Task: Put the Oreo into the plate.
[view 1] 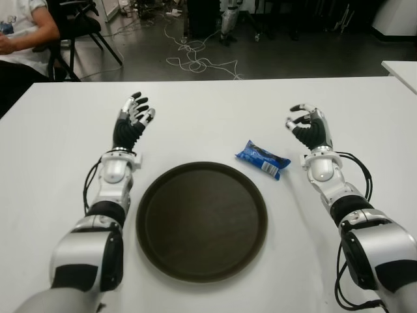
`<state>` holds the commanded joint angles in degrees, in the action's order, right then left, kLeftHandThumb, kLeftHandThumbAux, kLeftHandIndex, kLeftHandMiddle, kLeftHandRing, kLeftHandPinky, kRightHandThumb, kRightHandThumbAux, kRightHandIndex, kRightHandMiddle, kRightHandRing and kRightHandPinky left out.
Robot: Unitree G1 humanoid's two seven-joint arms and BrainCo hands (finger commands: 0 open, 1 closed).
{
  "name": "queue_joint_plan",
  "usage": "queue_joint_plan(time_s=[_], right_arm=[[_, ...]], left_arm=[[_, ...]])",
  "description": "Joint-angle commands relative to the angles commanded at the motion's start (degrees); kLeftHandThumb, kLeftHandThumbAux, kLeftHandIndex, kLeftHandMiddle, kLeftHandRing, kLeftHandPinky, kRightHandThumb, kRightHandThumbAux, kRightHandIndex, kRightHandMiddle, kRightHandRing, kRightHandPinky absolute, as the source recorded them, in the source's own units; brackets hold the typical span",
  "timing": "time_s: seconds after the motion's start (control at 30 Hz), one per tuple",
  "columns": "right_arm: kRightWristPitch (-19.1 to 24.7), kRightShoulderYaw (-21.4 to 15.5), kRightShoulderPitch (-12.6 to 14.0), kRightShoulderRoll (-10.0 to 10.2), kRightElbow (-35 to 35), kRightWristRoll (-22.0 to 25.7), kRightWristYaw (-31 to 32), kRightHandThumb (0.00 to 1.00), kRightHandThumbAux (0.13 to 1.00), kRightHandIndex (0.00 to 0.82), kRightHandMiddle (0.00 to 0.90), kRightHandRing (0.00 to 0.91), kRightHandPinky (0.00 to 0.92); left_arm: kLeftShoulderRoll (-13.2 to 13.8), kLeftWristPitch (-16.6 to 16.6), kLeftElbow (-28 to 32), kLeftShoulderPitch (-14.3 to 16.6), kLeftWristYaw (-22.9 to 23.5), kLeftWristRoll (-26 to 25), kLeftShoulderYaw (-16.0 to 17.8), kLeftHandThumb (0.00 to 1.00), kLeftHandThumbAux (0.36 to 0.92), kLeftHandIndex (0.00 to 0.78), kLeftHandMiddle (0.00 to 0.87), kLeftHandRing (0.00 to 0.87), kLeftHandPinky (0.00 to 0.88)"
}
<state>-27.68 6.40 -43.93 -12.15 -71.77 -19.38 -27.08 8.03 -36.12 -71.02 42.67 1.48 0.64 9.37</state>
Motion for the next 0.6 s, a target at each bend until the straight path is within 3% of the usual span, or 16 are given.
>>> queue_joint_plan(time_s=[0.6], right_arm=[[-0.2,1.0,-0.1,-0.4,0.6,-1.4,-2.7,0.711,0.713,0.438,0.787,0.779,0.763]], left_arm=[[0.0,-0.4,-0.1,0.0,0.0,0.3,0.0,0.095,0.568,0.102,0.171,0.128,0.097]])
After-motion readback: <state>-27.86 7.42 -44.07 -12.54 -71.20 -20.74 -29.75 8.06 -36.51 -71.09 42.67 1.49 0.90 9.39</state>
